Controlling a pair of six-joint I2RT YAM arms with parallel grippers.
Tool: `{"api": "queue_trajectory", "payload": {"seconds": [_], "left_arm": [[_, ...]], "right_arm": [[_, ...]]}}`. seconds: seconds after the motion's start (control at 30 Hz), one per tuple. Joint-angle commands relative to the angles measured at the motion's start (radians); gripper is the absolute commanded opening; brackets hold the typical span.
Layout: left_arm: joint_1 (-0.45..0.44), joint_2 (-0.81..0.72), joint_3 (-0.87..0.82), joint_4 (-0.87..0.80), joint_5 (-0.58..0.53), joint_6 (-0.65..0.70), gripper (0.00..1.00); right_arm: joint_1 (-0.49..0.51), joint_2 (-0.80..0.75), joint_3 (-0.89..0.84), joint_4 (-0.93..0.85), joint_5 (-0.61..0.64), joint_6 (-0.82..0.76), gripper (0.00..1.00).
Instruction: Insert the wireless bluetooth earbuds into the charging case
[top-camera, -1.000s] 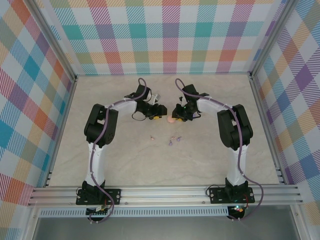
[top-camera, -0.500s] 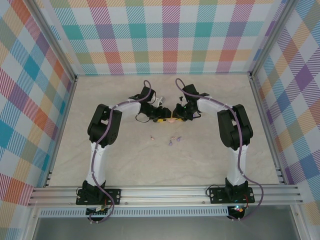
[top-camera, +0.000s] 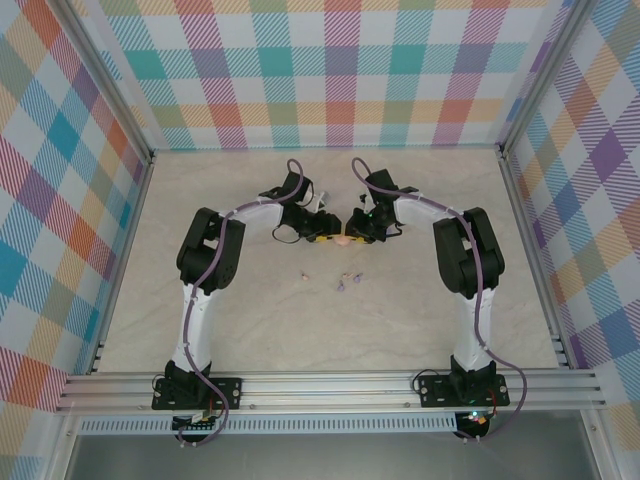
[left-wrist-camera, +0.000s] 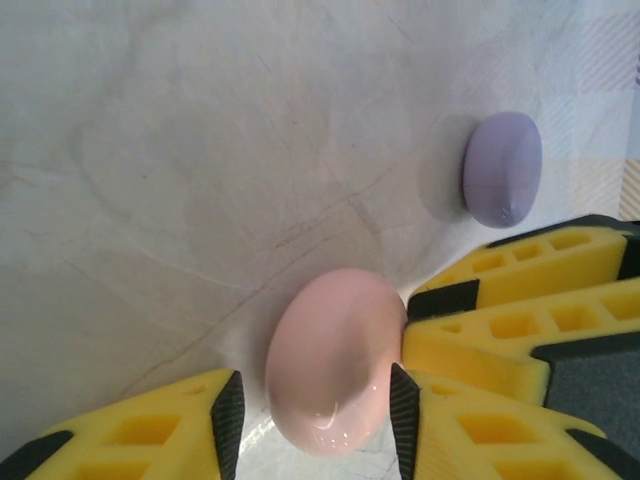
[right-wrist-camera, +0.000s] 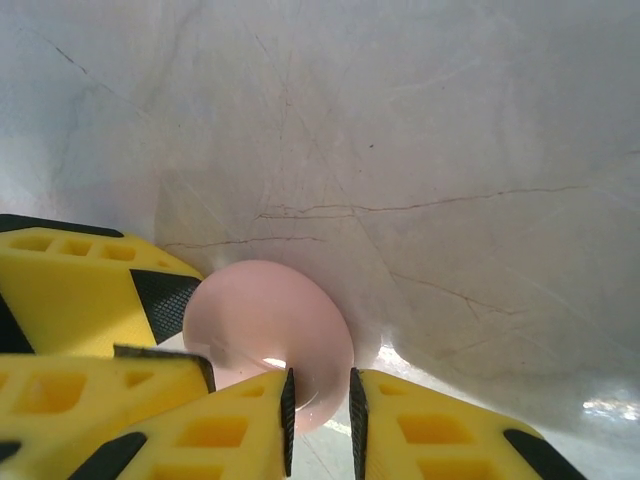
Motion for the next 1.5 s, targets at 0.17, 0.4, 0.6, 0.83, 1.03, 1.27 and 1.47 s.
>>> {"api": "queue_trajectory", "payload": {"seconds": [0.17, 0.4, 0.6, 0.83, 1.03, 1.27, 1.47], "left_arm": [[-0.004, 0.035, 0.033, -0.014, 0.018, -0.018, 0.42], [-0.004, 0.016, -0.007, -0.004, 0.084, -0.043, 0.42], [-0.005, -0.012, -0.049, 0.072, 0.127, -0.110, 0.40], [-0.005, -0.020, -0.072, 0.143, 0.138, -0.183, 0.38], [-0.004, -0.022, -0.094, 0.191, 0.150, -0.224, 0.38], [-0.006, -0.022, -0.105, 0.217, 0.150, -0.251, 0.38], [-0.007, -0.020, -0.104, 0.209, 0.130, -0.252, 0.27]], "right_arm": [[-0.005, 0.029, -0.009, 0.013, -0.015, 0.020, 0.25], [-0.006, 0.041, -0.011, 0.018, -0.023, 0.025, 0.25], [-0.006, 0.042, -0.022, 0.031, -0.028, 0.034, 0.25], [-0.005, 0.040, -0.038, 0.048, -0.042, 0.045, 0.25], [-0.008, 0.037, -0.045, 0.062, -0.056, 0.051, 0.25], [-0.011, 0.037, -0.055, 0.084, -0.080, 0.062, 0.25], [-0.013, 0.030, -0.060, 0.086, -0.083, 0.064, 0.25]]}}
